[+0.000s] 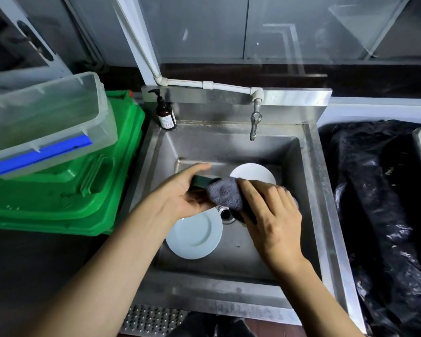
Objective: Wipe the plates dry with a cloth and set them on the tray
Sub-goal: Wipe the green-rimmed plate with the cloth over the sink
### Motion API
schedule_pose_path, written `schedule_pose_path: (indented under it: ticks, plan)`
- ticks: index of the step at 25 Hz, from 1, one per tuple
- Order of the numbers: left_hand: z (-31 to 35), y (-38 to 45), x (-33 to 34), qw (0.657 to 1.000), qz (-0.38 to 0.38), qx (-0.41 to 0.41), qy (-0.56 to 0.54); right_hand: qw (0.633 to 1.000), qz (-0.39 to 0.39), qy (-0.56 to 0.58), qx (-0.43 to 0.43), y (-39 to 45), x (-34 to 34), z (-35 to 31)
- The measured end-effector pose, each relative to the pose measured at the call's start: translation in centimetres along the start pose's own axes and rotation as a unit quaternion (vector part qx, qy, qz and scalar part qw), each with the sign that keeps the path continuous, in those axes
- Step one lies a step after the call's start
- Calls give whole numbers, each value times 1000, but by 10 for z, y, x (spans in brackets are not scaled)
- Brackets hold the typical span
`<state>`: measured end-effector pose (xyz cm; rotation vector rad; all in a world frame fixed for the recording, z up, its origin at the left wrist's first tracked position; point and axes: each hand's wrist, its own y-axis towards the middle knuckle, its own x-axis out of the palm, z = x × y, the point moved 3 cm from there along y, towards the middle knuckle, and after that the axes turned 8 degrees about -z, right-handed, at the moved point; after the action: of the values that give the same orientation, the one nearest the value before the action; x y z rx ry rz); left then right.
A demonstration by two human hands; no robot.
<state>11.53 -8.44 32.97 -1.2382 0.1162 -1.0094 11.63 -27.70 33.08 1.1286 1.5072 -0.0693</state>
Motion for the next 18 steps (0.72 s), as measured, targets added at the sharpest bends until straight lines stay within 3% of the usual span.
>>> schedule_pose_path:
  ticks: [4, 6, 8, 10, 13, 15, 18]
  plan:
    - [-9, 4, -10, 1000, 3, 17, 7, 988, -119, 58, -82, -15, -6, 2]
    - [-11, 5, -14, 998, 20, 50, 16, 978, -158, 108, -83, -26, -7, 5]
    - [-13, 3, -19, 995, 54, 83, 24, 963, -122, 239, 22, -29, -8, 9]
    - [-14, -2, -23, 990, 81, 105, 51, 926, -28, 340, 165, -15, -9, 19]
    - [-21, -11, -28, 988, 80, 111, 71, 902, 82, 319, 278, 20, -5, 39]
    - [-28, -17, -26, 988, 55, 117, 81, 916, 28, 275, 291, 34, 7, 44]
    - [-38, -23, -25, 983, 36, 142, 111, 914, -139, 255, 283, 14, 32, 27]
